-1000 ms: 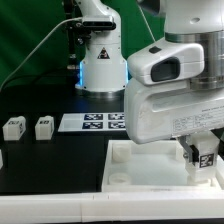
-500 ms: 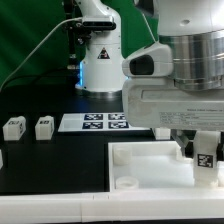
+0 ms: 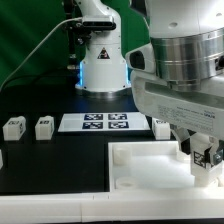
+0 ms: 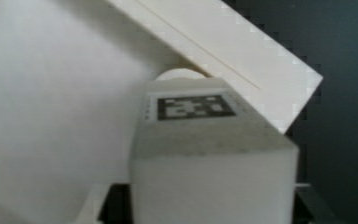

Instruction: Assemble one leg

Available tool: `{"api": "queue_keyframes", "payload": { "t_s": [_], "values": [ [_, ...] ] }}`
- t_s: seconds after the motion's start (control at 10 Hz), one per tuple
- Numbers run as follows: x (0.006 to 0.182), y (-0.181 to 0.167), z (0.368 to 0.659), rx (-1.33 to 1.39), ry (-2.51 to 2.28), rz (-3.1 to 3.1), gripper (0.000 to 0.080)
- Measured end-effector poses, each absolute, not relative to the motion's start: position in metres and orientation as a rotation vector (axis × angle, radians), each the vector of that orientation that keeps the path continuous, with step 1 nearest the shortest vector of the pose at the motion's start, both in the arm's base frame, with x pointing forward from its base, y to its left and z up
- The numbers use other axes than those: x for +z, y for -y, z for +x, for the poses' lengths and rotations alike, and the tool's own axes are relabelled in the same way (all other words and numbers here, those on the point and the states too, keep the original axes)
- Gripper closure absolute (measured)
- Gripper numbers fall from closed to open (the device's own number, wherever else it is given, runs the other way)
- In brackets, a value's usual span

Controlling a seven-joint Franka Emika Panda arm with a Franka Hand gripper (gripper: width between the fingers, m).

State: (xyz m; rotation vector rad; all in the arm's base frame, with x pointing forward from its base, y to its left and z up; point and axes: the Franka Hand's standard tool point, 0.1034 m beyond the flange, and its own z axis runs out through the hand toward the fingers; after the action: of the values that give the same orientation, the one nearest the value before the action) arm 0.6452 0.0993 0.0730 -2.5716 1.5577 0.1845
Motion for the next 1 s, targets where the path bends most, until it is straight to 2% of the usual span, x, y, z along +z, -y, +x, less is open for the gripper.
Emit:
{"api": "queue_keyframes", "payload": {
  "t_s": [0.4,0.7,0.8,0.9,1.0],
  "values": [
    [0.073,-0.101,0.628,0.168,-2.231,-1.901,0.0506],
    [0.073,-0.106,0.627,0.157,-2.226,-1.901,0.0506],
    [0.073,-0.108,0.626,0.155,-2.184,-1.95,0.0406],
    [0.071,-0.116,0.62,0.175,-2.121,-2.043,0.0256],
    [0.071,-0.128,0.613,0.207,-2.027,-2.171,0.0182]
  ]
}}
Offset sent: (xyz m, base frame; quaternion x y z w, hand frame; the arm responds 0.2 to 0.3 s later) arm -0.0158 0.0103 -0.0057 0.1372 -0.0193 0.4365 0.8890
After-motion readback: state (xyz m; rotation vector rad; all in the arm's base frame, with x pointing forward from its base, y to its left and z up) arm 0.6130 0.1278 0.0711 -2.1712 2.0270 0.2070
